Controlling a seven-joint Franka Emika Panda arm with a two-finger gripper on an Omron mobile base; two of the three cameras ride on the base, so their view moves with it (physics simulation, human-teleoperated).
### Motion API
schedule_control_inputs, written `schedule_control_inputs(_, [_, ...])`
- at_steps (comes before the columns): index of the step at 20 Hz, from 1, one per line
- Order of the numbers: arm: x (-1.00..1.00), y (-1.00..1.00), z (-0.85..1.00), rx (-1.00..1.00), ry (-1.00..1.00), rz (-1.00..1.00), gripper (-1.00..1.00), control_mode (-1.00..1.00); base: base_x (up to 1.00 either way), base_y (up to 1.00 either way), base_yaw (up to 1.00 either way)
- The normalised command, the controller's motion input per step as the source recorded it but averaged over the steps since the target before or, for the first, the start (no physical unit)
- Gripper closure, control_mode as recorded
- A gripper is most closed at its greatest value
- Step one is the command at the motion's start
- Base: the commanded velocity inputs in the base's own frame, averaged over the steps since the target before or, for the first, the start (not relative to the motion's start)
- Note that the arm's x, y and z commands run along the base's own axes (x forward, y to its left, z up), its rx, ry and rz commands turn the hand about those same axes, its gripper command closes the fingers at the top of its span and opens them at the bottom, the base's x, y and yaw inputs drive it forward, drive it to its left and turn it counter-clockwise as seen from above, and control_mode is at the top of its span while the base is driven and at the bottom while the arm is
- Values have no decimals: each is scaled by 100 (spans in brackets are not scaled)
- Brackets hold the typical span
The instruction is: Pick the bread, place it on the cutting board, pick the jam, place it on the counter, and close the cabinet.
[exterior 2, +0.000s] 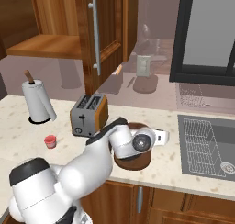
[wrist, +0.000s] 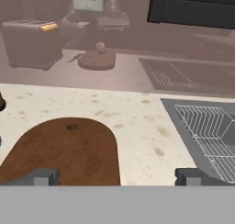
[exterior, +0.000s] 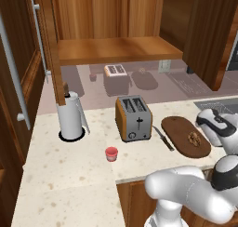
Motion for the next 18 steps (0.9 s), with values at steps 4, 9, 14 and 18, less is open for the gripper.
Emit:
schedule_control_inputs(4, [-6, -13, 15, 0, -18, 0, -100, -100, 0, 0, 0])
schedule_control_inputs(9, [-7, -12, 14, 0, -20, 0, -100, -100, 0, 0, 0])
schedule_control_inputs(14, [-9, -13, 11, 0, -17, 0, -100, -100, 0, 0, 0])
schedule_control_inputs(18, [-8, -13, 22, 0, -11, 0, -100, -100, 0, 0, 0])
